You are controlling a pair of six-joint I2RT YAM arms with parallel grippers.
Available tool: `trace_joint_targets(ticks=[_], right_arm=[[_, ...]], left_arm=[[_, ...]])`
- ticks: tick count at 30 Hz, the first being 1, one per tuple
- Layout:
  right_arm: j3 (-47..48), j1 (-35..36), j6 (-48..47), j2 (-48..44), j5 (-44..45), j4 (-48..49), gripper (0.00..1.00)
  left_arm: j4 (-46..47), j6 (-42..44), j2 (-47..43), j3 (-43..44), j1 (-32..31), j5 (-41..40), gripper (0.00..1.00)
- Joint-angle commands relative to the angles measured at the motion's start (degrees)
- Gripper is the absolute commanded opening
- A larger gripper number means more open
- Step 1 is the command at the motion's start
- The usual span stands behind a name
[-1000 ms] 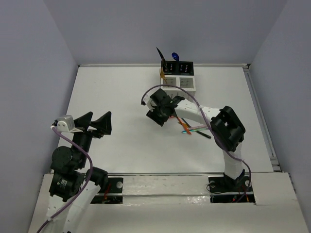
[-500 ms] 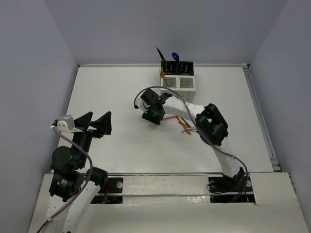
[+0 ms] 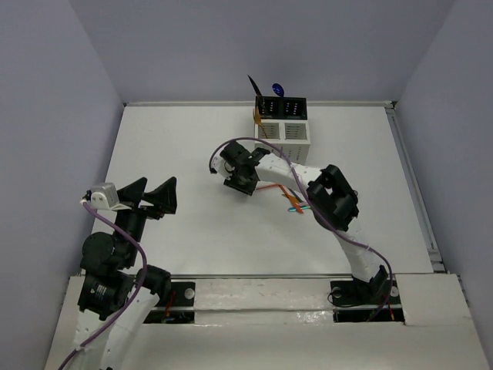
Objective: Sort the eating utensils into containers
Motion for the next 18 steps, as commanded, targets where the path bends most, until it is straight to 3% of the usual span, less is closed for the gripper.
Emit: trace_joint_targets(ticks=[1, 5, 18], right_arm=[[0.97, 0.55, -2.03, 1.88, 0.59, 1.36, 0.37], [0.71, 0.55, -2.91, 2.06, 1.82, 1.98, 0.34], [-4.47, 0.55, -6.07, -2.50, 5.25, 10.93, 0.00]], left_arm=[[1.88, 0.35, 0.25, -0.07, -0.21, 0.85, 0.99], [1.79, 0.35, 0.25, -0.16, -0.21, 0.85, 0.99], [1.79, 0.35, 0.42, -0.16, -0.21, 0.85, 0.99]])
